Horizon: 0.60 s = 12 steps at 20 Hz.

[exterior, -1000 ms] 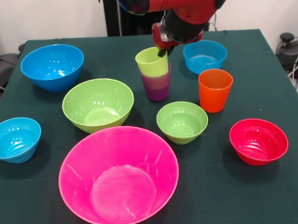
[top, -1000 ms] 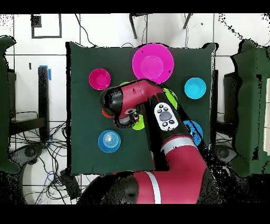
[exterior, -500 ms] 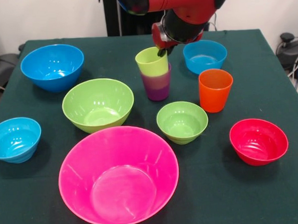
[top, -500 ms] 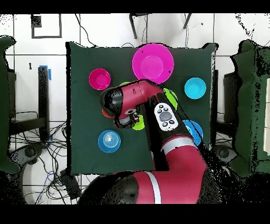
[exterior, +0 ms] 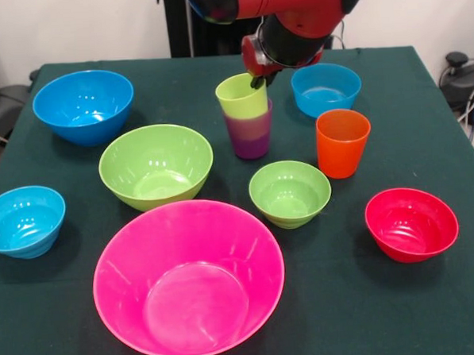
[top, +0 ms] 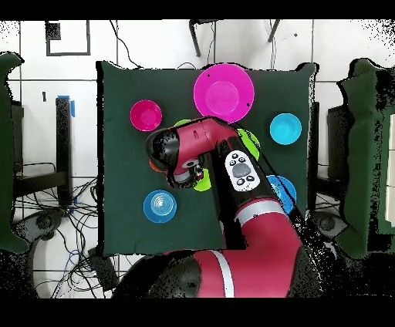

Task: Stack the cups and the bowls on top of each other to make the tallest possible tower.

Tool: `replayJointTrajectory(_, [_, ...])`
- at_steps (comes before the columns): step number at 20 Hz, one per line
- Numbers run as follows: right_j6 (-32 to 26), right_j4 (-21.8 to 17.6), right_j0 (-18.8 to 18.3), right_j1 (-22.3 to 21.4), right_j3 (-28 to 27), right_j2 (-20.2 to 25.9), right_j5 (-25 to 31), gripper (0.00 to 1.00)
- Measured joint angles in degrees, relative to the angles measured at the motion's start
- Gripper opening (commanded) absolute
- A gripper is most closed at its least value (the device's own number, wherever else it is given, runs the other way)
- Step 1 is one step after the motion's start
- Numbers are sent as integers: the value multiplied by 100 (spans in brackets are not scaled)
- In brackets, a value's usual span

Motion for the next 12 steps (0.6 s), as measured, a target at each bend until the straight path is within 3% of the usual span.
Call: replayJointTrajectory(12, [0, -1, 72, -1, 68, -24, 0, 0])
